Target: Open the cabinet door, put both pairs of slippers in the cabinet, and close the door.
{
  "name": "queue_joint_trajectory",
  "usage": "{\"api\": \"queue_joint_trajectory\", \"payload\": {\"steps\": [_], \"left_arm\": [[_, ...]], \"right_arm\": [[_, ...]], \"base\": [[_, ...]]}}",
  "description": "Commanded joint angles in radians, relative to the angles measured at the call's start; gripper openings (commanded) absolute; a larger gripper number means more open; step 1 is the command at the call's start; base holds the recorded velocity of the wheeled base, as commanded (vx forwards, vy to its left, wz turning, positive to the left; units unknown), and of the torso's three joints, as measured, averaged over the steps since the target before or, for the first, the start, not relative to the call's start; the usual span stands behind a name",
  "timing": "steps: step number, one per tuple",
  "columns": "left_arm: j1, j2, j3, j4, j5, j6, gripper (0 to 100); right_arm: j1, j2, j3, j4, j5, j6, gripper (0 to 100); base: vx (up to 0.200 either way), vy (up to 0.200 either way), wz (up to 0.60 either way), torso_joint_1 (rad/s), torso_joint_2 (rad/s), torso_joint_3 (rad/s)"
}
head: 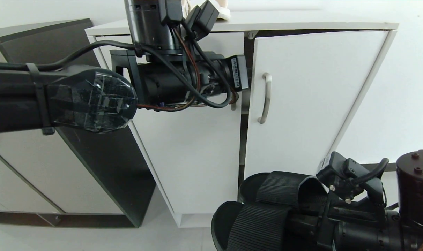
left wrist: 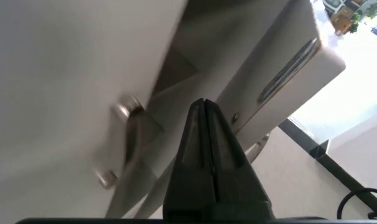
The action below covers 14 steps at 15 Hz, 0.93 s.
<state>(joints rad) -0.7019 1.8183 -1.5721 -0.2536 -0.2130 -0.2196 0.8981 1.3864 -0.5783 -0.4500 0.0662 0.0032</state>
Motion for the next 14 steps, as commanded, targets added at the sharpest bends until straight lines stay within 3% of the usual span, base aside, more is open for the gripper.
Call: {"api": "queue_joint_trajectory", "payload": {"steps": [1, 4, 7, 8, 9, 11, 14], "left_arm": [[-0.054, -0.004, 0.009, -0.001, 0.024, 0.002, 0], [-0.146, -0.005, 0.024, -0.003, 0.044, 0.003, 0], [-0.136, -0.001, 0.029, -0.004, 0.053, 0.006, 0], [-0.113, -0.007, 0.034, -0.013, 0.087, 0.008, 0], [-0.08, -0.025, 0.055, -0.073, 0.19, 0.008, 0], [-0.028, -0.111, 0.185, -0.174, 0.348, 0.005, 0], [0.102, -0.441, 0.537, -0.161, 0.48, 0.019, 0]], "right_arm": [[0.025, -0.009, 0.02, -0.001, 0.009, 0.0, 0], [0.087, -0.073, 0.067, 0.002, 0.053, -0.055, 0], [0.084, -0.067, 0.066, -0.003, 0.053, -0.06, 0], [0.073, -0.056, 0.061, -0.003, 0.053, -0.057, 0], [0.027, -0.03, 0.051, -0.013, 0.049, -0.055, 0], [-0.048, 0.005, 0.017, -0.026, 0.004, -0.051, 0], [-0.074, 0.095, -0.061, -0.027, -0.223, 0.124, 0]], "base": [[-0.2, 0.0, 0.0, 0.002, 0.01, 0.002], [-0.2, 0.0, 0.0, 0.001, 0.0, 0.001], [-0.2, 0.0, 0.0, 0.005, 0.0, 0.004], [0.0, 0.0, 0.0, 0.0, 0.0, 0.0], [0.0, 0.0, 0.0, 0.0, 0.0, 0.0], [0.0, 0.0, 0.0, 0.0, 0.0, 0.0], [0.0, 0.0, 0.0, 0.0, 0.0, 0.0]]}}
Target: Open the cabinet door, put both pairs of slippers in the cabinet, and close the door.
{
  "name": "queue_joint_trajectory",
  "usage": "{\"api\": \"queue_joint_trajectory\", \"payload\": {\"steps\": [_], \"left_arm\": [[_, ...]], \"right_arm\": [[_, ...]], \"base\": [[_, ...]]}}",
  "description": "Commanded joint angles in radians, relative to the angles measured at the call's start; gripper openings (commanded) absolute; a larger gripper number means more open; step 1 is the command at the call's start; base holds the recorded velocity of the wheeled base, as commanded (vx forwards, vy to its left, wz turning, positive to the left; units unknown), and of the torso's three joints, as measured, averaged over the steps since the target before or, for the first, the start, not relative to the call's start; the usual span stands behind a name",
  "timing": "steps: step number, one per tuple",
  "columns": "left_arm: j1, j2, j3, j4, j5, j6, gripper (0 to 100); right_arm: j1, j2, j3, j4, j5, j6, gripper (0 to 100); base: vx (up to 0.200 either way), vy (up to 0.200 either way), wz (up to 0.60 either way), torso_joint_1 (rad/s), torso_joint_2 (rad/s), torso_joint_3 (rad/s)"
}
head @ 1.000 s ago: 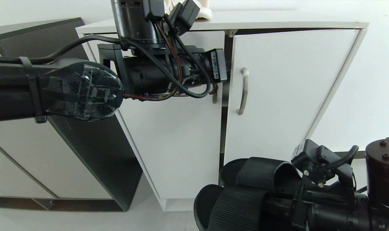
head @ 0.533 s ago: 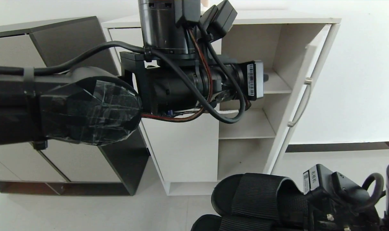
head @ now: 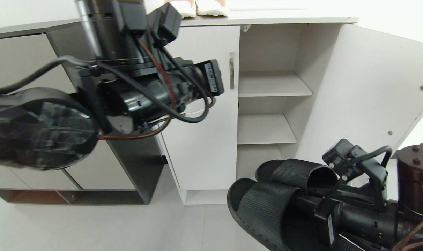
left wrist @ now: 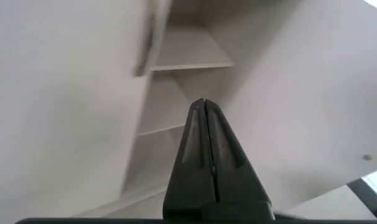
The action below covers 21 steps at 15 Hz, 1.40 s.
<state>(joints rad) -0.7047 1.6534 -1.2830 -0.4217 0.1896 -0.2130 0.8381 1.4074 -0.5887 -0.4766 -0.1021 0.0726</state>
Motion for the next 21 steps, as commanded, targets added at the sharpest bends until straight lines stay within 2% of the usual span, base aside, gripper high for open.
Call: {"api": "queue_joint_trajectory", "payload": {"steps": [1, 2, 4, 5, 6, 7, 8, 9, 10, 11, 12, 13, 14, 15, 16, 17, 18, 19, 21], "left_arm": [[0.126, -0.411, 0.349, 0.049, 0.087, 0.03, 0], [0.159, -0.564, 0.447, 0.146, 0.113, 0.038, 0], [0.218, -0.843, 0.597, 0.366, 0.226, 0.034, 0], [0.252, -0.968, 0.676, 0.443, 0.301, 0.034, 0], [0.252, -0.968, 0.676, 0.443, 0.301, 0.034, 0], [0.384, -1.192, 0.827, 0.521, 0.416, 0.037, 0], [0.488, -1.296, 0.899, 0.54, 0.418, 0.035, 0], [0.516, -1.324, 0.922, 0.546, 0.418, 0.035, 0], [0.648, -1.456, 1.027, 0.575, 0.413, 0.064, 0], [0.702, -1.517, 1.074, 0.575, 0.412, 0.112, 0], [0.72, -1.583, 1.113, 0.575, 0.401, 0.139, 0], [0.715, -1.635, 1.169, 0.574, 0.355, 0.175, 0], [0.705, -1.653, 1.217, 0.546, 0.3, 0.181, 0], [0.705, -1.653, 1.235, 0.485, 0.264, 0.17, 0], [0.705, -1.653, 1.281, 0.391, 0.159, 0.182, 0], [0.705, -1.653, 1.28, 0.397, 0.021, 0.182, 0], [0.705, -1.653, 1.283, 0.417, -0.185, 0.19, 0], [0.703, -1.653, 1.283, 0.425, -0.245, 0.224, 0], [0.703, -1.653, 1.283, 0.425, -0.257, 0.273, 0]], "right_arm": [[-0.014, 0.1, -0.083, 0.0, -0.105, 0.101, 0], [-0.016, 0.133, -0.112, 0.0, -0.151, 0.121, 0], [-0.019, 0.169, -0.117, -0.004, -0.182, 0.125, 0], [-0.019, 0.177, -0.115, -0.004, -0.183, 0.125, 0], [-0.019, 0.177, -0.115, -0.004, -0.183, 0.125, 0], [-0.02, 0.182, -0.115, -0.004, -0.185, 0.124, 0], [-0.02, 0.182, -0.115, -0.004, -0.185, 0.122, 0], [-0.02, 0.182, -0.115, -0.004, -0.185, 0.122, 0], [-0.019, 0.182, -0.115, -0.004, -0.185, 0.122, 0], [-0.02, 0.182, -0.111, -0.004, -0.185, 0.122, 0], [-0.019, 0.191, -0.109, -0.004, -0.185, 0.122, 0], [-0.019, 0.199, -0.109, -0.004, -0.183, 0.121, 0], [-0.019, 0.202, -0.105, -0.004, -0.183, 0.119, 0], [-0.017, 0.203, -0.103, -0.007, -0.183, 0.119, 0], [-0.017, 0.203, -0.098, -0.017, -0.183, 0.119, 0], [-0.016, 0.203, -0.094, -0.028, -0.183, 0.118, 0], [-0.014, 0.203, -0.088, -0.045, -0.185, 0.115, 0], [-0.011, 0.202, -0.083, -0.051, -0.185, 0.105, 0], [-0.007, 0.202, -0.08, -0.053, -0.185, 0.096, 0]], "base": [[0.0, 0.0, 0.0, 0.0, 0.0, 0.0], [0.0, 0.0, 0.0, 0.0, 0.0, 0.0], [0.0, 0.0, 0.0, 0.0, 0.0, 0.0], [0.0, 0.0, 0.0, 0.0, 0.0, 0.0], [0.0, 0.0, 0.0, 0.0, 0.0, 0.0], [0.0, 0.0, 0.0, 0.0, 0.0, 0.0], [0.0, 0.0, 0.0, 0.0, 0.0, 0.0], [0.0, 0.0, 0.0, 0.0, 0.0, 0.0], [0.0, 0.0, 0.0, 0.0, 0.0, 0.0], [0.0, 0.0, 0.0, 0.0, 0.0, 0.0], [0.0, 0.0, 0.0, 0.0, 0.0, 0.0], [0.0, 0.0, 0.0, 0.0, 0.0, 0.0], [0.0, 0.0, 0.0, 0.0, 0.0, 0.0], [0.0, 0.0, 0.0, 0.0, 0.0, 0.0], [0.0, 0.0, 0.0, 0.0, 0.0, 0.0], [0.0, 0.0, 0.0, 0.0, 0.0, 0.0], [0.0, 0.0, 0.0, 0.0, 0.0, 0.0], [0.0, 0.0, 0.0, 0.0, 0.0, 0.0], [0.0, 0.0, 0.0, 0.0, 0.0, 0.0]]}}
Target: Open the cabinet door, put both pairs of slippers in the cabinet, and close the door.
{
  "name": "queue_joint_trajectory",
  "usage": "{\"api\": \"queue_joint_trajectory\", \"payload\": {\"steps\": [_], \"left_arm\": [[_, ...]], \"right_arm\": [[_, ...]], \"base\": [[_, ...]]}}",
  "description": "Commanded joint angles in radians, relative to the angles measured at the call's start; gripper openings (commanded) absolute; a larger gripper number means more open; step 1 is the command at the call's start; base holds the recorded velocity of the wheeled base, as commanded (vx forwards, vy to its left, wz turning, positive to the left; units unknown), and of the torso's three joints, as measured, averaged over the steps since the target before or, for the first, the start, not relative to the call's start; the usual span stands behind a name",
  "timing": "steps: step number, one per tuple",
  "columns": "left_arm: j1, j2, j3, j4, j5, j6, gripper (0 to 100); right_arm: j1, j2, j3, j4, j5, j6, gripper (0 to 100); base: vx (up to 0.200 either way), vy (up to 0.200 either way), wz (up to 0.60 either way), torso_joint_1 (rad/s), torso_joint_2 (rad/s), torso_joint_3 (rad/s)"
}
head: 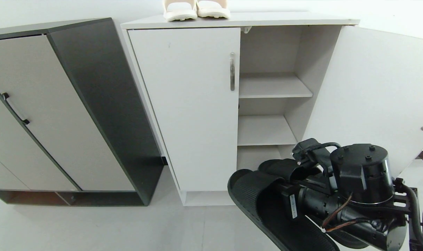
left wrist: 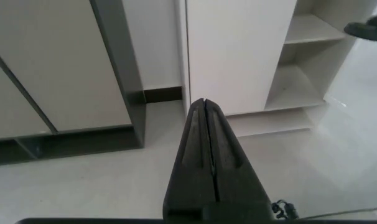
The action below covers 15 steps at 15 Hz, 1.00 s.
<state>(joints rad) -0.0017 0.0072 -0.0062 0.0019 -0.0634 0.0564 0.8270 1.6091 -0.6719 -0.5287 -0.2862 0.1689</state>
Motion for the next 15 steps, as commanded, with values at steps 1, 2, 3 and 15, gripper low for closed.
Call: {"api": "queue_joint_trajectory", "payload": {"steps": [1, 2, 3, 15], "left_arm": [[0.0, -0.007, 0.006, 0.001, -0.006, 0.0, 0], [0.0, -0.007, 0.006, 0.001, -0.004, -0.013, 0], [0.0, -0.007, 0.006, 0.001, -0.003, -0.015, 0], [0.0, -0.007, 0.006, 0.001, -0.003, -0.015, 0]], "right_arm": [[0.012, 0.0, 0.003, 0.0, -0.001, 0.0, 0], [0.017, 0.003, -0.005, 0.0, -0.002, 0.0, 0], [0.02, 0.009, -0.023, 0.001, -0.022, 0.0, 0], [0.044, 0.149, -0.156, 0.0, -0.223, 0.066, 0]], "base": [[0.0, 0.0, 0.0, 0.0, 0.0, 0.0], [0.0, 0.0, 0.0, 0.0, 0.0, 0.0], [0.0, 0.0, 0.0, 0.0, 0.0, 0.0], [0.0, -0.117, 0.0, 0.002, 0.0, -0.001]]}}
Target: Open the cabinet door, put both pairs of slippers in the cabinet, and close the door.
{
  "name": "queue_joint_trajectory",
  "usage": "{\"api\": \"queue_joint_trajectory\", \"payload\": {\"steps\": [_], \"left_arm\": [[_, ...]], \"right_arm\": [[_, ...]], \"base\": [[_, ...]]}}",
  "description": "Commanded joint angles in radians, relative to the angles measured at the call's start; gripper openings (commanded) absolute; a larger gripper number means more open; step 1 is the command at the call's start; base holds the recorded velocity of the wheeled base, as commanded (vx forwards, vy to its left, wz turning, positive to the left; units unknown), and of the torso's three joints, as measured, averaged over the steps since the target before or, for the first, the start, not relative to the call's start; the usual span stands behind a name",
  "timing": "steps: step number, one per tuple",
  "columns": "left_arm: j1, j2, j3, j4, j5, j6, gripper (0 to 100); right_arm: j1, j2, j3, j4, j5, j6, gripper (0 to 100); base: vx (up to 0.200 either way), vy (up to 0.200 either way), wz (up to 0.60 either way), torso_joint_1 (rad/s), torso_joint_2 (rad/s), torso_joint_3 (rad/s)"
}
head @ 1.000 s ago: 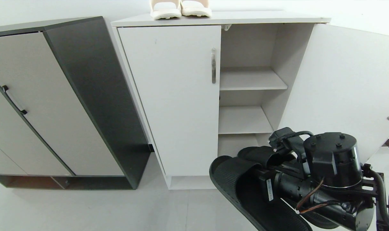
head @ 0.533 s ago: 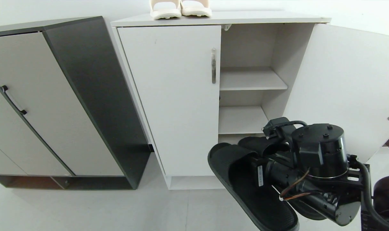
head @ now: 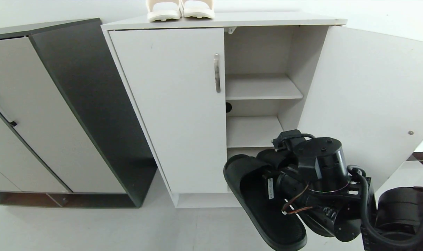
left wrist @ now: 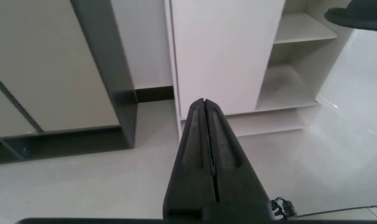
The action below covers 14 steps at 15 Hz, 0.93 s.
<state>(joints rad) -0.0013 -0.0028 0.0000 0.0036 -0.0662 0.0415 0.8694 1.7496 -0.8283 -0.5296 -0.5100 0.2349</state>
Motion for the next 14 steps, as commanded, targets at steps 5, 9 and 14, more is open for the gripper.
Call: {"api": "queue_joint_trajectory", "payload": {"steps": [5, 9, 14], "left_arm": [[0.0, 0.003, 0.0, -0.001, 0.003, -0.008, 0], [0.0, 0.003, 0.0, -0.001, 0.003, -0.009, 0], [0.0, 0.003, 0.0, -0.001, 0.003, -0.009, 0]], "right_arm": [[0.0, 0.107, -0.072, -0.047, -0.056, -0.008, 0], [-0.009, 0.229, -0.158, -0.05, -0.143, 0.001, 0], [-0.015, 0.344, -0.17, -0.139, -0.154, -0.002, 0]], "base": [[0.0, -0.04, 0.0, 0.002, 0.0, 0.0], [0.0, 0.0, 0.0, 0.0, 0.0, 0.0], [0.0, 0.0, 0.0, 0.0, 0.0, 0.0]]}}
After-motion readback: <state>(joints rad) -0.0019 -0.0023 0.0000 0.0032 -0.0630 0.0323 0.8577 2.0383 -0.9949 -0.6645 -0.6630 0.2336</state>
